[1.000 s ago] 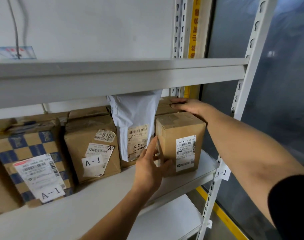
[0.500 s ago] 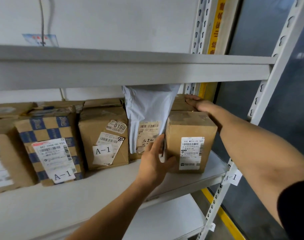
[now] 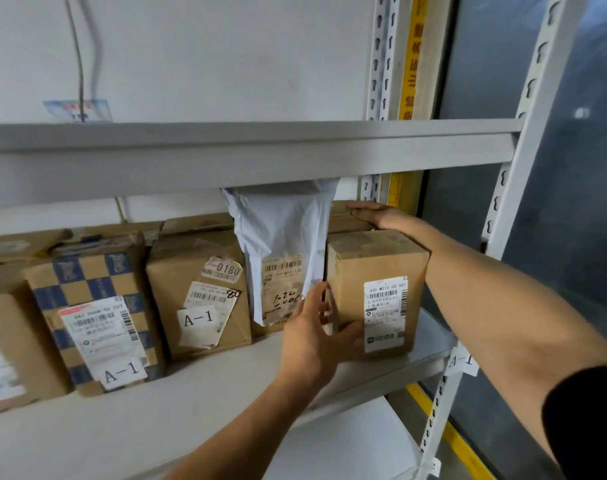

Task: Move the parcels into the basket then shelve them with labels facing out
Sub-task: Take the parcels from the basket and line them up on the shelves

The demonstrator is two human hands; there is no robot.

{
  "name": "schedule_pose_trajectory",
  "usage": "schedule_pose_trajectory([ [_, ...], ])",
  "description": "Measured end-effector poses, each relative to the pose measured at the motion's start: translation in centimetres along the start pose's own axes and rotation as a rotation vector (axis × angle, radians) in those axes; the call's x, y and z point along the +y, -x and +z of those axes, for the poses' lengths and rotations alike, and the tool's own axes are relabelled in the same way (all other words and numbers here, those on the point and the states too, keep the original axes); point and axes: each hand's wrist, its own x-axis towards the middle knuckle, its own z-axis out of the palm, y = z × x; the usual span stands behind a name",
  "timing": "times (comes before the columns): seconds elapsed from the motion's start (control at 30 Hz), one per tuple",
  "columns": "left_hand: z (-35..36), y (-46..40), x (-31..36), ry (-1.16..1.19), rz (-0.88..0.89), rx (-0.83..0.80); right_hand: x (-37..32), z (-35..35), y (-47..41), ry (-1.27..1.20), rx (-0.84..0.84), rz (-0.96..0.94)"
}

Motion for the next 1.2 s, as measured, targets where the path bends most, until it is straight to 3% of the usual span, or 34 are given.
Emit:
schedule_pose_trajectory([
  [0.5,-0.6,0.1,-1.3,-0.033,-0.033,0.091,-2.7,1.1,1.1,0.025,-0.033,-0.027],
  [0.7,-1.4,0.3,-0.3,-0.060,-0.057,0.046,-3.0,-1.7,3.4,-0.230,0.057,0.058],
  [0.97,-5.7,2.4,0.1,-0.166,-0.058,0.073,-9.3,0.3,12.5,0.236,0.197,-0.194],
  [1.2,-14.8,4.4,-1.2,-0.227,-0.059,0.211,-14.0,7.7,20.9,0.367,0.407,-0.325],
])
